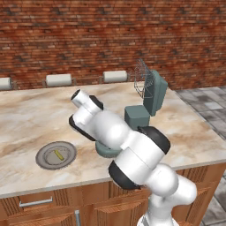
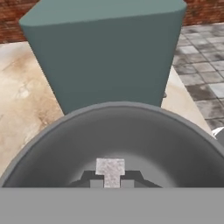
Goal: Add butter and sugar cubes to the stand mixer bowl and then turn on the stand mixer to begin making frosting.
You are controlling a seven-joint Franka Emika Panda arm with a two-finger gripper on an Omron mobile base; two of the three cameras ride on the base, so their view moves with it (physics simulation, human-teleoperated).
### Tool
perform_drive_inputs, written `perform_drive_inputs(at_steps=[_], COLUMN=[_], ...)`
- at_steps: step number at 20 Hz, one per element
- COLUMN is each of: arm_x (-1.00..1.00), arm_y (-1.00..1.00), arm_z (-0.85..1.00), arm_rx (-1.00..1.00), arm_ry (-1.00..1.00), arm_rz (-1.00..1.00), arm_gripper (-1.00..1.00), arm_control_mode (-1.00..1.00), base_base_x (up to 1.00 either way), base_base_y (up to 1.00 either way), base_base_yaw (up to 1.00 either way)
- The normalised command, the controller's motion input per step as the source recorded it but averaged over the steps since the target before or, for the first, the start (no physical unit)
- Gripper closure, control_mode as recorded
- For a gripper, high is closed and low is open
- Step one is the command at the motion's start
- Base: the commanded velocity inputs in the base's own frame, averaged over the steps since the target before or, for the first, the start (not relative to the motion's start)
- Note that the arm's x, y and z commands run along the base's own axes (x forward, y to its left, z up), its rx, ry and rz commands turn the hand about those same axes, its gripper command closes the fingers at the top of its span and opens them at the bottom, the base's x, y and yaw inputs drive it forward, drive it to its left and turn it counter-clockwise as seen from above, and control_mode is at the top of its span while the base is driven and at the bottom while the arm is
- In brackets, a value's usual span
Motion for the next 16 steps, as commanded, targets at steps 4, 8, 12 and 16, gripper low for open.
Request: perform_drive_inputs(at_steps=[4, 8, 12, 16], arm_x=[0.00, -0.08, -0.27, -0.33], arm_y=[-0.01, 0.00, 0.00, 0.00], arm_z=[-0.29, -0.14, 0.00, 0.32], arm_rx=[0.00, 0.00, 0.00, 0.01], arm_ry=[0.00, 0.00, -0.03, -0.10], arm_rz=[0.00, 0.00, 0.00, 0.00], arm_gripper=[-1.00, -1.00, -1.00, -1.00], arm_control_mode=[-1.00, -1.00, -1.00, -1.00], base_base_x=[0.00, 0.00, 0.00, 0.00], base_base_y=[0.00, 0.00, 0.00, 0.00], base_base_yaw=[0.00, 0.00, 0.00, 0.00])
